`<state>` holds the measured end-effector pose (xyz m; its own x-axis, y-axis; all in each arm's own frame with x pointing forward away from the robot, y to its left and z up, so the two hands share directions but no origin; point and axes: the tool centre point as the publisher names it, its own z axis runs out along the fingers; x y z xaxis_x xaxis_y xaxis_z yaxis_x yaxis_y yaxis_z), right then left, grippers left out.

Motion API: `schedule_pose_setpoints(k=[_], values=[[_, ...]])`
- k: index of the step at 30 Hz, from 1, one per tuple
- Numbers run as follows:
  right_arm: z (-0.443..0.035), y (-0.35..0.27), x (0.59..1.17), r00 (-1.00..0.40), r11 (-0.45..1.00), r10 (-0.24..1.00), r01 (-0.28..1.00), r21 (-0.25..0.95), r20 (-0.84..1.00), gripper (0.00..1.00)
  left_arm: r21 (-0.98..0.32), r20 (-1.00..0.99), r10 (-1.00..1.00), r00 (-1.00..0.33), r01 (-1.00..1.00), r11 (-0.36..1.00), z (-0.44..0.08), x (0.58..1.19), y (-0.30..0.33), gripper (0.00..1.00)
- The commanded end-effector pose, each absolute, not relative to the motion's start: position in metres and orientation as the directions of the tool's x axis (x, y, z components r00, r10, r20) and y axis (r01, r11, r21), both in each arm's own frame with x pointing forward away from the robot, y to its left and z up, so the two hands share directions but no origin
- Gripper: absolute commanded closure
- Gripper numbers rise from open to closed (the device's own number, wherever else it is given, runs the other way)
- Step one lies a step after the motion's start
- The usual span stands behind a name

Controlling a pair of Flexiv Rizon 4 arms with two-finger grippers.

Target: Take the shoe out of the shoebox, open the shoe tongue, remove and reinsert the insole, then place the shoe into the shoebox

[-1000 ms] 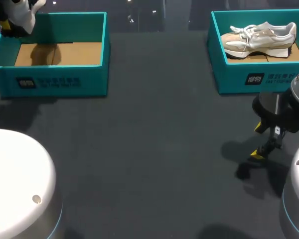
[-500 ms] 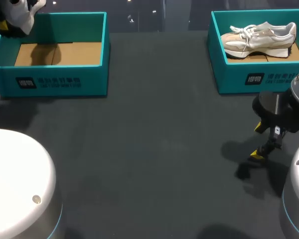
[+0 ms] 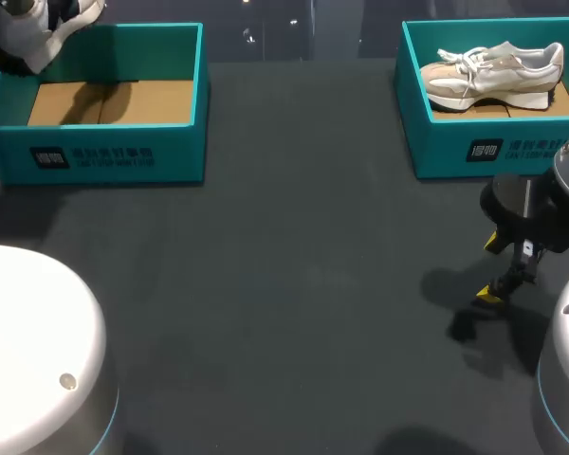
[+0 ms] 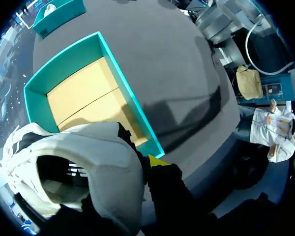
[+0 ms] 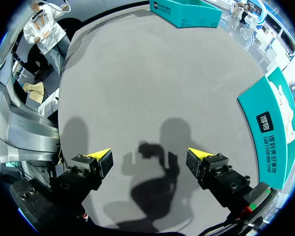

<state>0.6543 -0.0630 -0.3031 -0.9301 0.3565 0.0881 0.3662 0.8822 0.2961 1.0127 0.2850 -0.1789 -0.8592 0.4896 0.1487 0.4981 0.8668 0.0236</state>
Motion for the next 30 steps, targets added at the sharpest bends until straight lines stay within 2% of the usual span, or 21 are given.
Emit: schedule_pose_setpoints(k=[1,8,18,20,30], values=[[-0.303,-0.063,0.653,-0.930,0.882,0.358,0.366,0.295,0.085,0.00,0.119,0.043,0.743,-0.668,0.741,0.660,-0.179,0.999,0.286,1.00],[-0.303,-0.063,0.653,-0.930,0.882,0.358,0.366,0.295,0.085,0.00,0.119,0.043,0.743,-0.668,0.741,0.660,-0.179,0.999,0.286,1.00],[-0.303,-0.063,0.653,-0.930,0.882,0.358,0.366,0.295,0.085,0.00,0.095,0.088,0.948,-0.305,0.950,0.297,-0.182,1.037,0.307,1.00],[-0.303,-0.063,0.653,-0.930,0.882,0.358,0.366,0.295,0.085,0.00,0.122,0.114,0.933,-0.340,0.937,0.327,-0.184,1.050,0.308,1.00],[-0.303,-0.063,0.653,-0.930,0.882,0.358,0.366,0.295,0.085,0.00,0.122,0.114,0.933,-0.340,0.937,0.327,-0.184,1.050,0.308,1.00]])
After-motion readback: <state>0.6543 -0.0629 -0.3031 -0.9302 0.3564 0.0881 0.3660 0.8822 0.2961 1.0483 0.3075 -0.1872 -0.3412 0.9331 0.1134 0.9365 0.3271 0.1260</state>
